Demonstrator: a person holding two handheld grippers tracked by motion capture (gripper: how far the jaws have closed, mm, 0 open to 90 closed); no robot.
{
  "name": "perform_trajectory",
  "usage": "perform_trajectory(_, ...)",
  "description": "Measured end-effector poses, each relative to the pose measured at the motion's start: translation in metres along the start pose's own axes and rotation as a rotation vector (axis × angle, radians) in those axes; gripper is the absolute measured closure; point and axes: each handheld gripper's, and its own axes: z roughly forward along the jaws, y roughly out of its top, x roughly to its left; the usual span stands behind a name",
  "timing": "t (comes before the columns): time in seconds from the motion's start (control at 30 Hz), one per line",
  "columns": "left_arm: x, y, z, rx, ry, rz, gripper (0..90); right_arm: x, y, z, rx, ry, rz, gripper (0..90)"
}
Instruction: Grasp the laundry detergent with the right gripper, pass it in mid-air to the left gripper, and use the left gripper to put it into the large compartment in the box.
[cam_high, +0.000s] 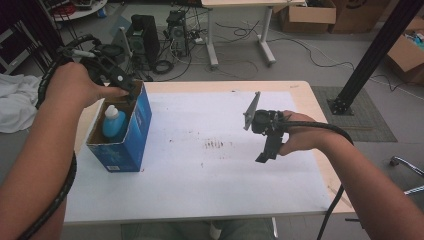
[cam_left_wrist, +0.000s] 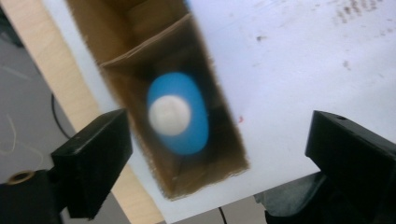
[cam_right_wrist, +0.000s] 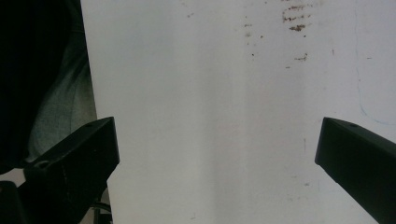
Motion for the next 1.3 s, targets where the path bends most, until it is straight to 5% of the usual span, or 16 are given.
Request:
perform_trajectory(0.13,-0.014,0.004,0.000,-0.002,-0.062,0.133,0.3,-0.001,-0.003,-0.001,0.002,0.000,0.012,0.0)
perform_trajectory(0.17,-0.014,0.004,0.000,-0.002,-0.062,0.133,0.1,-0.001,-0.003,-0.001,0.002,0.000,0.012,0.0)
perform_trajectory(0.33,-0.034,0.008,0.003,-0.004,-0.095,0.290,0.1,-0.001,-0.007,0.000,0.005,0.000,0.025,0.0)
perform_trajectory(0.6,-0.090,0.002,0.014,0.032,-0.135,0.677,0.1,-0.001,-0.011,-0.003,-0.003,-0.003,0.048,0.0)
perform_trajectory(0.63,-0.090,0.002,0.014,0.032,-0.135,0.677,0.1,-0.001,-0.011,-0.003,-0.003,-0.003,0.048,0.0)
perform_trajectory(0.73,-0.111,-0.004,0.017,0.022,-0.169,0.857,0.1,-0.001,-0.011,-0.004,0.006,-0.002,0.048,0.0)
perform_trajectory(0.8,-0.123,-0.007,0.021,0.035,-0.196,0.935,0.1,0.001,-0.011,-0.004,0.014,-0.002,0.048,0.0)
perform_trajectory(1.0,-0.142,-0.007,0.037,0.064,-0.209,1.001,0.1,0.000,-0.011,-0.006,0.015,-0.007,0.050,0.0)
perform_trajectory(1.3,-0.149,-0.002,0.046,0.090,-0.212,1.022,0.1,-0.001,-0.014,-0.008,0.011,-0.007,0.058,0.0)
